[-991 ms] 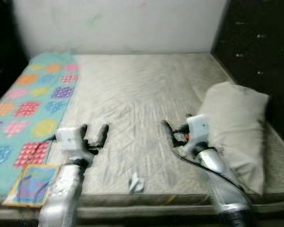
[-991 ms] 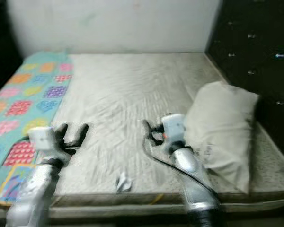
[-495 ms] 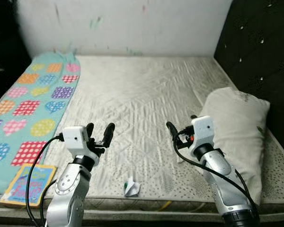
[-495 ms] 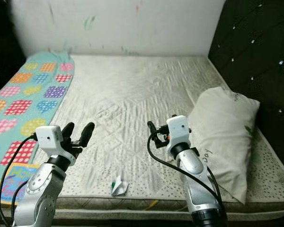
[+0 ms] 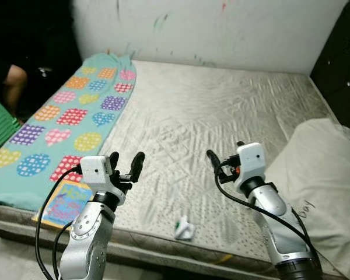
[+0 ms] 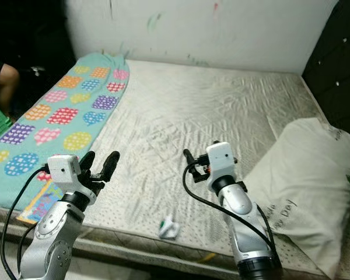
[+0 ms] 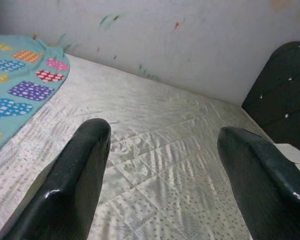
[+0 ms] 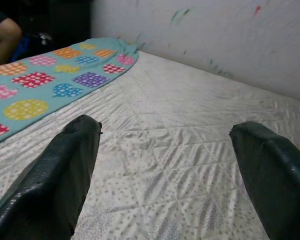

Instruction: Clean up the room

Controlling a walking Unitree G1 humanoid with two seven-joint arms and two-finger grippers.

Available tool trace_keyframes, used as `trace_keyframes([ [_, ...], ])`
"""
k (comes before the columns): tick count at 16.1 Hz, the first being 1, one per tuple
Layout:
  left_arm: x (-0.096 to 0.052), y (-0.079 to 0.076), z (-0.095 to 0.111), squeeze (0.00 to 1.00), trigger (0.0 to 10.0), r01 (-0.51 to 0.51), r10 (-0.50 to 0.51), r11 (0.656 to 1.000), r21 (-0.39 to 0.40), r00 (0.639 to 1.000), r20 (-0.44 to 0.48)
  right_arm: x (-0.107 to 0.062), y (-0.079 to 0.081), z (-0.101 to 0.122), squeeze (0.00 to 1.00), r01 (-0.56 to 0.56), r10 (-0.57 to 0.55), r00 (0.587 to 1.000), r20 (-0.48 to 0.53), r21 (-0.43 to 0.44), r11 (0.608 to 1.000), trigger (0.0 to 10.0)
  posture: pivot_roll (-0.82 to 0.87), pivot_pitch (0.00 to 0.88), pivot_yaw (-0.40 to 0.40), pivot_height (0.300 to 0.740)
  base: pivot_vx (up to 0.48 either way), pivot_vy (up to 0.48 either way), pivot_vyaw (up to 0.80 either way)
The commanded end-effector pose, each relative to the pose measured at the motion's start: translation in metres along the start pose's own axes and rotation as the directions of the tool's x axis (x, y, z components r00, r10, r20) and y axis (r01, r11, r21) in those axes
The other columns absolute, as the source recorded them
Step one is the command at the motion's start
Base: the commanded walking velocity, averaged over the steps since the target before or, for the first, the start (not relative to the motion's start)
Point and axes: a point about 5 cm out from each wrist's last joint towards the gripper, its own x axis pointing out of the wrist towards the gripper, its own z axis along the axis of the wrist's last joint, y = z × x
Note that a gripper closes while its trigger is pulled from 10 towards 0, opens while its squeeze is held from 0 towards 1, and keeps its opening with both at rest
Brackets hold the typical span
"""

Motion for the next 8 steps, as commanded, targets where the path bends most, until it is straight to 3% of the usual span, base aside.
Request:
trace_keyframes([
  [1, 0.0000, 0.0040, 0.0007, 0.00, 10.0, -0.010, 0.010, 1.000, 0.005, 1.000, -0.006, 0.0016, 0.0033, 0.0032, 0.00, -0.006, 0.006, 1.000, 0.016, 0.008, 1.000, 10.0, 0.01, 0.006, -0.009, 0.740, 0.000, 0.480, 0.00],
  [3, 0.0005, 0.0043, 0.0009, 0.00, 10.0, -0.010, 0.010, 1.000, 0.007, 1.000, -0.006, 0.0018, 0.0035, 0.0029, 0.00, -0.004, 0.004, 1.000, 0.015, 0.008, 1.000, 10.0, 0.01, 0.005, -0.008, 0.740, 0.000, 0.450, 0.00],
  [8, 0.0008, 0.0037, 0.0008, 0.00, 10.0, -0.011, 0.011, 1.000, 0.009, 1.000, -0.001, 0.0020, 0.0031, 0.0031, 0.00, -0.004, 0.004, 1.000, 0.017, 0.009, 1.000, 10.0, 0.01, 0.004, -0.010, 0.740, 0.000, 0.000, 0.00],
])
